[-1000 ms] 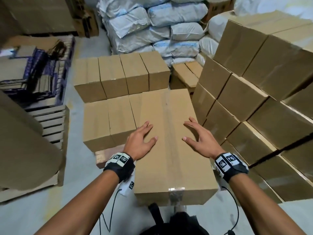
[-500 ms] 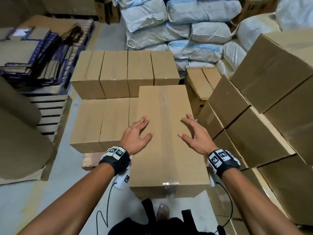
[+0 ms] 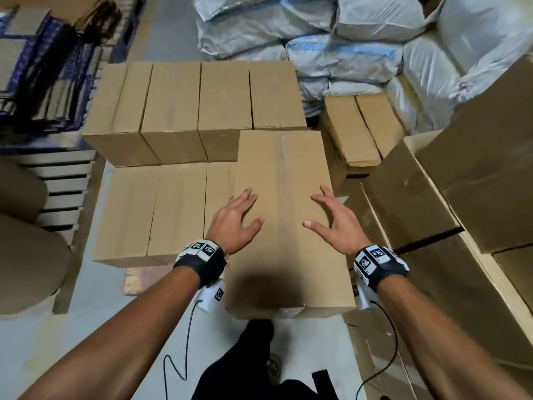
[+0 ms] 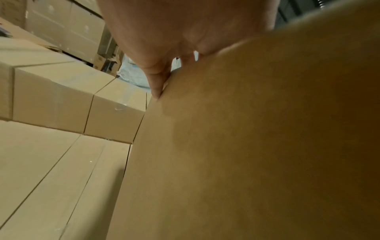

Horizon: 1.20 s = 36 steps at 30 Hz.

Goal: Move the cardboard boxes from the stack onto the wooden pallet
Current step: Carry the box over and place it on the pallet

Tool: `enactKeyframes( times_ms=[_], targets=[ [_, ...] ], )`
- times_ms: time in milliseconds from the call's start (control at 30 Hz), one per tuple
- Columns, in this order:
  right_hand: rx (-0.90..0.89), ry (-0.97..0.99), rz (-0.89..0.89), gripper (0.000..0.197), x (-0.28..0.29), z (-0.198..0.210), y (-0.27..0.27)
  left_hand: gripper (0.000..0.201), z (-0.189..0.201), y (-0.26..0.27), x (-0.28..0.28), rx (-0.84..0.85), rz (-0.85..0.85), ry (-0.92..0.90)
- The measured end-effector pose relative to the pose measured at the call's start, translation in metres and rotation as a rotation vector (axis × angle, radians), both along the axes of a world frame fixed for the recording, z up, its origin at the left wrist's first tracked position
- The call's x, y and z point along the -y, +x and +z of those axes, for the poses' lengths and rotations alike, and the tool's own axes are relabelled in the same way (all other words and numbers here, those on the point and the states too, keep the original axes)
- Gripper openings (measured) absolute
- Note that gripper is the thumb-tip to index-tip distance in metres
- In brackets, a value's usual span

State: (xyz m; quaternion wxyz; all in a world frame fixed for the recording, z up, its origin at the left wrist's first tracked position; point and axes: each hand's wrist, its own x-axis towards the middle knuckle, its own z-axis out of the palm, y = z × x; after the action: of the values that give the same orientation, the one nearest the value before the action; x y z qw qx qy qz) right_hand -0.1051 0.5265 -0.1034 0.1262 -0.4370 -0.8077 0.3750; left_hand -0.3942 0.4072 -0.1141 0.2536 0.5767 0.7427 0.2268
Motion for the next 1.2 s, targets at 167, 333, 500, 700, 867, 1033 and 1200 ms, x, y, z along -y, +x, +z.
enactKeyframes(
  times_ms=[167, 333, 500, 700, 867, 1033, 1200],
  targets=[
    [0.026, -0.024, -0.016, 0.069, -0.063, -0.034, -0.012, 0.071, -0.032, -0.008, -0.061, 0.010, -0.011, -0.071],
    [0.068, -0.029, -0.015, 0.069, -0.114, -0.065, -0.023, 0.075, -0.065, -0.017, -0.110, 0.019, -0.032, -0.146],
    [0.079, -0.058, -0.010, 0.064, -0.151, -0.103, -0.026, 0.075, -0.104, -0.020, -0.143, 0.086, -0.008, -0.126],
    [0.067, -0.067, 0.010, 0.060, -0.194, -0.166, -0.032, 0.075, -0.163, -0.018, -0.179, 0.116, 0.068, -0.117],
    [0.038, -0.023, 0.009, 0.058, -0.226, -0.223, -0.042, 0.079, -0.218, -0.024, -0.207, 0.101, 0.101, -0.099],
    [0.011, 0.038, 0.005, 0.063, -0.245, -0.271, -0.050, 0.082, -0.260, -0.029, -0.225, 0.082, 0.108, -0.055],
    [-0.014, 0.052, -0.011, 0.070, -0.252, -0.299, -0.052, 0.082, -0.286, -0.031, -0.232, 0.077, 0.102, -0.010]
  ],
)
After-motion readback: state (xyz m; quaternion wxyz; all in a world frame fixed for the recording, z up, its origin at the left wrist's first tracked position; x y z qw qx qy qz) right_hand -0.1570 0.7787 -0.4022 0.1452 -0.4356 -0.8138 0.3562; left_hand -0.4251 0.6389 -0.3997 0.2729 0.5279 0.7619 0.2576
